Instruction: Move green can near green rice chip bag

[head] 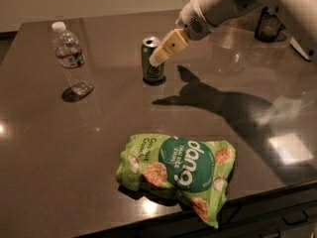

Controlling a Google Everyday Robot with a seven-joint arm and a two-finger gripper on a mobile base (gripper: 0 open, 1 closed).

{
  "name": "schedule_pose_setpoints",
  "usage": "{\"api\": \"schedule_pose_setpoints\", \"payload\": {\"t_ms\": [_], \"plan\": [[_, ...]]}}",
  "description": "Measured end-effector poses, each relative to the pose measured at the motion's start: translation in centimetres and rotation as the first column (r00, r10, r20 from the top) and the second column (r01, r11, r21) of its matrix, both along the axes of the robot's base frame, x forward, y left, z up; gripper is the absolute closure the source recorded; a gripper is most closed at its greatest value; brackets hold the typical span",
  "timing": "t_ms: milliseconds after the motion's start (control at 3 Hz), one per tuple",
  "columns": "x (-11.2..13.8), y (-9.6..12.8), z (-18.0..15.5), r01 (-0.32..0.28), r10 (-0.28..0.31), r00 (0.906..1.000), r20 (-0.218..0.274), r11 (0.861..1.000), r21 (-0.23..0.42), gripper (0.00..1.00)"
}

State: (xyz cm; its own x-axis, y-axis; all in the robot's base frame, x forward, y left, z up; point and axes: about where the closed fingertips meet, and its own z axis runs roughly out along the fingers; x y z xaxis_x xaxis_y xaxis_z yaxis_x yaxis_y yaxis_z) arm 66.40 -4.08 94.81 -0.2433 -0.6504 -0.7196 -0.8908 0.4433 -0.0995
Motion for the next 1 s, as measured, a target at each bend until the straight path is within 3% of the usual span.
{"api": "schedule_pose_setpoints", "payload": {"t_ms": [667,1000], "plan": [[2.0,2.6,-2.1,-0.005,0.006,0.9999,-0.008,0.999,0.033,0.00],[2.5,3.1,-2.6,-0.010,0.010,0.9998,-0.017,0.999,0.045,0.18]]}}
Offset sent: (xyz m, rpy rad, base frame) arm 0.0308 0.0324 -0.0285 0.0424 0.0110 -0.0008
